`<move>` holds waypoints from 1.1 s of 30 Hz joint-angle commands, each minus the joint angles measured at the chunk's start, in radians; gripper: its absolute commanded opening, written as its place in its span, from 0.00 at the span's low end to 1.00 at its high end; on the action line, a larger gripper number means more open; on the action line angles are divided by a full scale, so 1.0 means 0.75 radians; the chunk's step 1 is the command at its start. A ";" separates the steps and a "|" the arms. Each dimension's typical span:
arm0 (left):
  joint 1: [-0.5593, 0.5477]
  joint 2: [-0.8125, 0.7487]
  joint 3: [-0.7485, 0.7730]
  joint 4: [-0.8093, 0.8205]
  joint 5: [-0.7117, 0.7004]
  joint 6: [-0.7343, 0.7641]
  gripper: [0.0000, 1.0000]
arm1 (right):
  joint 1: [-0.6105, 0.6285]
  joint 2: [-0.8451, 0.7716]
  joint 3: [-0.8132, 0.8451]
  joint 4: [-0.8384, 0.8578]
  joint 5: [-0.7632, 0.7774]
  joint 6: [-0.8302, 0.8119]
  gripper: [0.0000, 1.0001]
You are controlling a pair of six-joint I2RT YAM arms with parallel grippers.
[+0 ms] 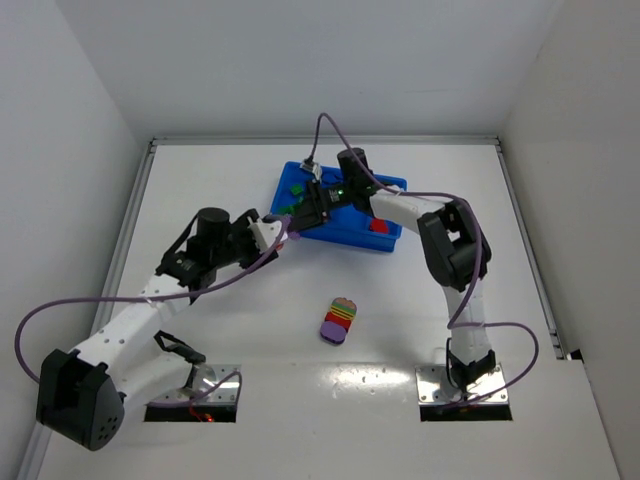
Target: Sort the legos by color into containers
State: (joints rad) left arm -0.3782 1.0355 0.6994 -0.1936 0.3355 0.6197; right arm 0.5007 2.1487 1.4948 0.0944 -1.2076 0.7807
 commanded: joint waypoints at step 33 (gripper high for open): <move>0.015 0.014 -0.018 -0.036 -0.053 -0.039 0.32 | -0.224 -0.026 0.326 -0.517 0.882 -0.534 0.06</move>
State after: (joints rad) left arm -0.3721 1.0416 0.6445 -0.2615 0.2974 0.6006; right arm 0.3233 2.1445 1.6688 -0.3149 -0.5671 0.3958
